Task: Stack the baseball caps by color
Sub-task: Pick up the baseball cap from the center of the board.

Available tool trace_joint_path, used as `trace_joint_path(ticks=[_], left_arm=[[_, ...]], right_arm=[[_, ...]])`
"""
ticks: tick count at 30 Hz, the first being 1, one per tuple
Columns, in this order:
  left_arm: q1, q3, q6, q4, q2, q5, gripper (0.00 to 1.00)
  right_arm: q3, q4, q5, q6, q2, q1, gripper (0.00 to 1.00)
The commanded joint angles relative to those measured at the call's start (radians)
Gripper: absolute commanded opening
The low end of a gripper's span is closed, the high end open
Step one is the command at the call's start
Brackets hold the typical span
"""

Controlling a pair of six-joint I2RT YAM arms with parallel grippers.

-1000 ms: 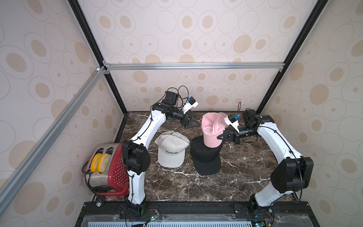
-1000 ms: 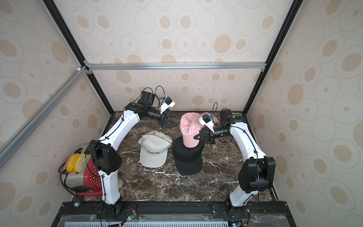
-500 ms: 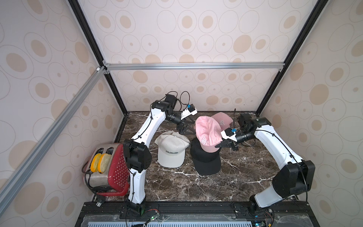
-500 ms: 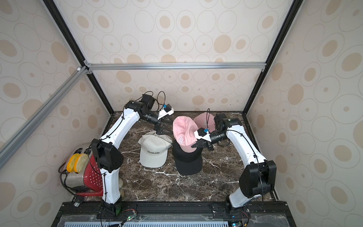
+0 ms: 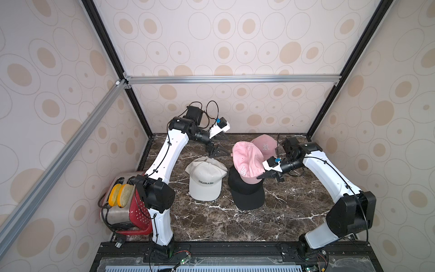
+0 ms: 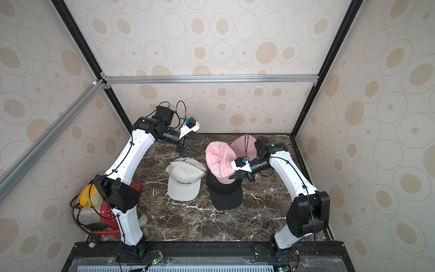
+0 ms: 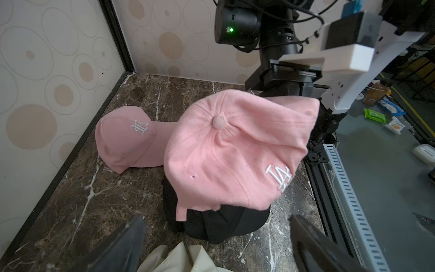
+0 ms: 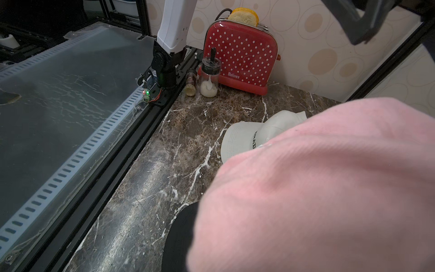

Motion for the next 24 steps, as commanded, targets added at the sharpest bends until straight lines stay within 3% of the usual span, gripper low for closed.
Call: trace_joint_path(ticks=[1,5,9,16,18,21,24], left_arm=[[-0.022,0.033,-0.042,0.012,0.034,-0.025,0.97],[-0.066,0.054,0.046,-0.066,0.061,-0.083,0.98],[-0.087,0.087,0.148,-0.17,0.083,-0.069,0.99],[-0.092,0.071,0.043,-0.047,0.113,-0.124,0.93],[-0.093,0.08,0.038,-0.043,0.123,-0.089,0.82],[-0.083,0.092,0.061,-0.06,0.119,0.007,0.5],[-0.05,0.087,0.067,-0.061,0.107,0.111,0.3]], right_arm=[[-0.009,0.001,-0.007,0.008,-0.006,0.011,0.0],[-0.007,0.007,-0.004,0.011,-0.004,0.031,0.0],[-0.006,0.009,0.003,0.011,-0.001,0.041,0.0],[-0.016,0.021,0.004,0.011,-0.017,0.055,0.0],[-0.021,0.024,0.007,0.011,-0.019,0.056,0.0],[-0.029,0.03,0.03,0.017,-0.016,0.056,0.0],[-0.04,0.029,0.022,0.003,-0.016,0.048,0.0]])
